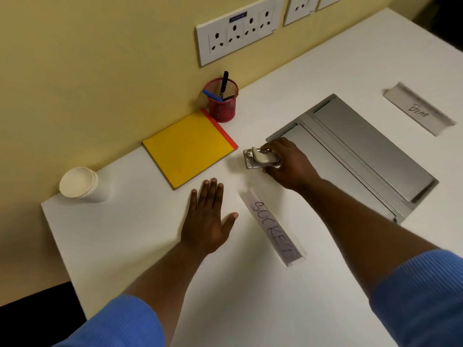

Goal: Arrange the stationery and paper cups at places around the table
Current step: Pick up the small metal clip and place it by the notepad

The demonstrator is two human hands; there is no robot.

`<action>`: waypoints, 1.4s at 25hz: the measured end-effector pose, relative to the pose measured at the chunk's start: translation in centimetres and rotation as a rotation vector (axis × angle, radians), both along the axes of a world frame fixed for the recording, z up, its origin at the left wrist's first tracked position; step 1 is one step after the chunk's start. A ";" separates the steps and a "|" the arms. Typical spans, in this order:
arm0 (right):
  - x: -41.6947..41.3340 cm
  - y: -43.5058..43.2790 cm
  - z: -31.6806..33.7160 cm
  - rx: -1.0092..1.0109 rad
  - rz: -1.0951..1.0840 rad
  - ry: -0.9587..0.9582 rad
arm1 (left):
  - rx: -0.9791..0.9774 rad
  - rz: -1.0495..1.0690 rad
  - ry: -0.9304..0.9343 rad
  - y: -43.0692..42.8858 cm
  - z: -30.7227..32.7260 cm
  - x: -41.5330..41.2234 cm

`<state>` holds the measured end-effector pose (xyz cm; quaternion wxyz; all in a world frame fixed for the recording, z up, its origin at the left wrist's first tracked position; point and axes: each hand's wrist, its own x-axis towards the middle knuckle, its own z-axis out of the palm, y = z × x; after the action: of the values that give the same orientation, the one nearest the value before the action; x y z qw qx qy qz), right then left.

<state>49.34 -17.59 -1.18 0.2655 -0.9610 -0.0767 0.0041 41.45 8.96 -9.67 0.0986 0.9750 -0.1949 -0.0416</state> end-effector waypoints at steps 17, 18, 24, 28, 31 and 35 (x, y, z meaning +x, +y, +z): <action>16.0 1.8 -2.7 -0.063 0.096 0.130 | -0.027 0.013 0.022 -0.1 -0.5 0.7; 15.8 2.0 -2.8 -0.038 0.036 0.127 | -0.024 0.013 0.024 -0.1 -0.4 0.7; 14.4 2.9 -3.4 0.117 -0.145 0.150 | -0.015 0.020 0.004 0.0 -0.8 0.7; 13.0 2.8 -3.1 0.106 -0.138 0.137 | -0.017 0.026 0.007 -0.1 -0.9 0.7; 11.0 2.3 -2.4 0.104 -0.135 0.109 | -0.027 0.021 0.004 0.2 -0.8 0.7; 6.6 0.6 -1.1 0.076 -0.132 0.058 | -0.017 0.017 0.009 -0.1 -0.2 0.5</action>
<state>55.93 -16.99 -2.26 0.3036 -0.9527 -0.0055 0.0115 41.93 8.87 -9.87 0.1080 0.9755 -0.1868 -0.0438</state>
